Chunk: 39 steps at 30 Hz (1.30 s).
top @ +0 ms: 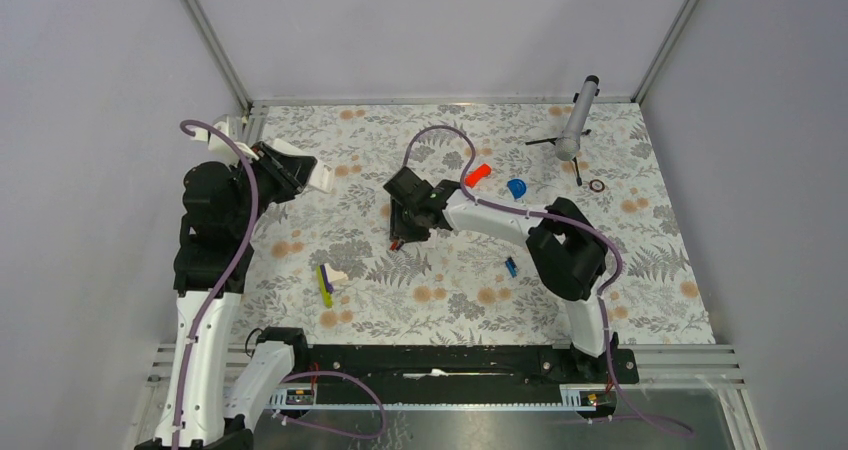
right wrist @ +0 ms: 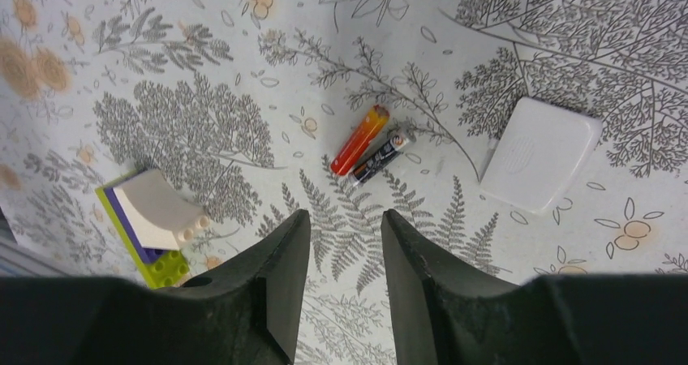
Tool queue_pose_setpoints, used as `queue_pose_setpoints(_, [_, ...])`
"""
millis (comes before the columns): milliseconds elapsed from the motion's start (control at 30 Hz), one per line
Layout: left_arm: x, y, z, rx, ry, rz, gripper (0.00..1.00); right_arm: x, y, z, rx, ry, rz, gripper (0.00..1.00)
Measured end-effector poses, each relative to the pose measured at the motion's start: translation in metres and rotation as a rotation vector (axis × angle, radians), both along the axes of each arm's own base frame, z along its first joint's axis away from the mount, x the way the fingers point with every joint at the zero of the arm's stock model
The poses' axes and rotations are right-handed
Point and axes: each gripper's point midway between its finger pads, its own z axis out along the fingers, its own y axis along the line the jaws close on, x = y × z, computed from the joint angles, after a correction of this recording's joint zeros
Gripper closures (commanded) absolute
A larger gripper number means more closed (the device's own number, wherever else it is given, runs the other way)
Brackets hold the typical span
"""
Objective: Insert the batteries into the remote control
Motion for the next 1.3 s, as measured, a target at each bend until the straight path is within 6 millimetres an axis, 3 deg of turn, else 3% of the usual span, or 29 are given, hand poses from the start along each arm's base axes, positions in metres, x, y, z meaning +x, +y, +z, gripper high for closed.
queue_pose_setpoints(133, [-0.004, 0.001, -0.001, 0.0, 0.0, 0.003, 1.0, 0.007, 0.005, -0.005, 0.002, -0.012, -0.027, 0.64])
queue_pose_setpoints(400, [-0.004, 0.001, -0.002, 0.0, 0.002, 0.004, 1.0, 0.013, 0.013, -0.027, -0.01, 0.016, -0.056, 0.66])
queue_pose_setpoints(533, [-0.004, 0.001, -0.002, 0.0, 0.004, 0.004, 1.0, 0.015, 0.016, -0.029, -0.01, 0.019, -0.063, 0.75])
queue_pose_setpoints(800, [-0.004, 0.001, -0.003, 0.0, 0.006, 0.004, 1.0, 0.028, 0.02, -0.027, -0.03, -0.005, -0.093, 0.72])
queue_pose_setpoints(1300, [-0.002, 0.001, -0.004, -0.001, 0.013, 0.005, 1.0, 0.024, 0.016, -0.032, -0.072, 0.034, -0.11, 0.66])
